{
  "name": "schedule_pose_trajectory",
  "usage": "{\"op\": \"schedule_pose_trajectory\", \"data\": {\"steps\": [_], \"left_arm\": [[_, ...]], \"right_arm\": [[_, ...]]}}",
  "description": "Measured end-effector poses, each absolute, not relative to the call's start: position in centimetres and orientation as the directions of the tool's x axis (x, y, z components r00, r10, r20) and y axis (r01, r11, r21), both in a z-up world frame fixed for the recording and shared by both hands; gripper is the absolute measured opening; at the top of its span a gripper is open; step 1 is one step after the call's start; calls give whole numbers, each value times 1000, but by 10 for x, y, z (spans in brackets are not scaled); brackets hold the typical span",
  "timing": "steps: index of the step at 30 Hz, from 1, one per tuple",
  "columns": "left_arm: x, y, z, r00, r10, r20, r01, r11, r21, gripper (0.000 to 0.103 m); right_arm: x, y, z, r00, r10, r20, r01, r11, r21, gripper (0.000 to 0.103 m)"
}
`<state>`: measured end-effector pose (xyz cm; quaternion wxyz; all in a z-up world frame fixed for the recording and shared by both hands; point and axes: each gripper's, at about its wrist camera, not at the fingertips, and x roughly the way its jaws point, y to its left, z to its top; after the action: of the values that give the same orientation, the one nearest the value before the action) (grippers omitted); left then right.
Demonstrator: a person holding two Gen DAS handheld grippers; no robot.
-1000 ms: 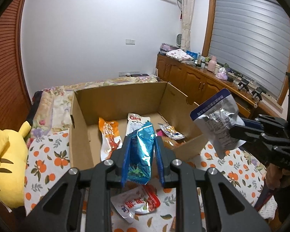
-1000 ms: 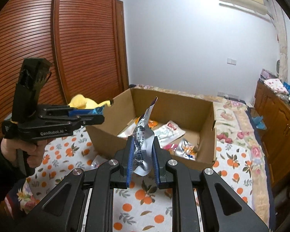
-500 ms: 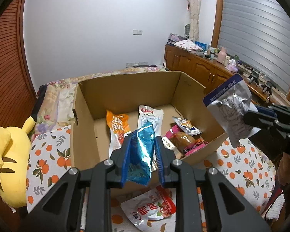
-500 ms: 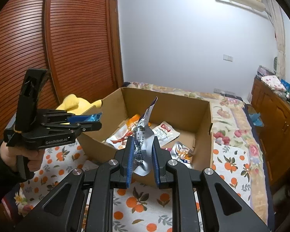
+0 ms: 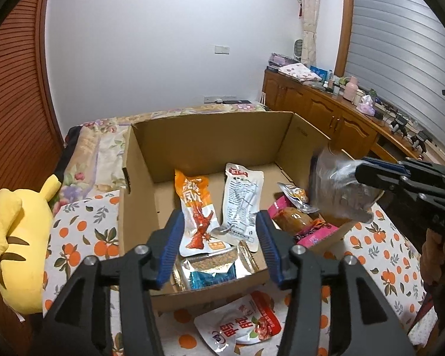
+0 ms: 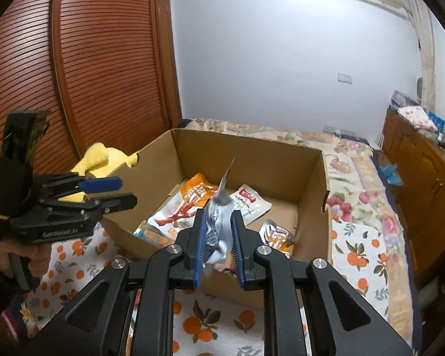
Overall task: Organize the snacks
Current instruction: 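Open both tools to drop the packets into the box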
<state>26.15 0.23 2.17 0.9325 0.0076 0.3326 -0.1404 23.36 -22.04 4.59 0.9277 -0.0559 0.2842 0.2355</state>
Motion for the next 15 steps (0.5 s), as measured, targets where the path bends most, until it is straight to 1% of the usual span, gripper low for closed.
{"op": "schedule_pose_trajectory", "data": {"steps": [5,15], "left_arm": [[259,6,24,745,-254,-617,264,961,-76,51],[246,6,32,756,-269,-596,283,956,-73,51]], "right_arm": [[245,-212,44,720,401,-566,-471,882,25,10],[258,-206,37,709,396,-584,-462,886,41,9]]}}
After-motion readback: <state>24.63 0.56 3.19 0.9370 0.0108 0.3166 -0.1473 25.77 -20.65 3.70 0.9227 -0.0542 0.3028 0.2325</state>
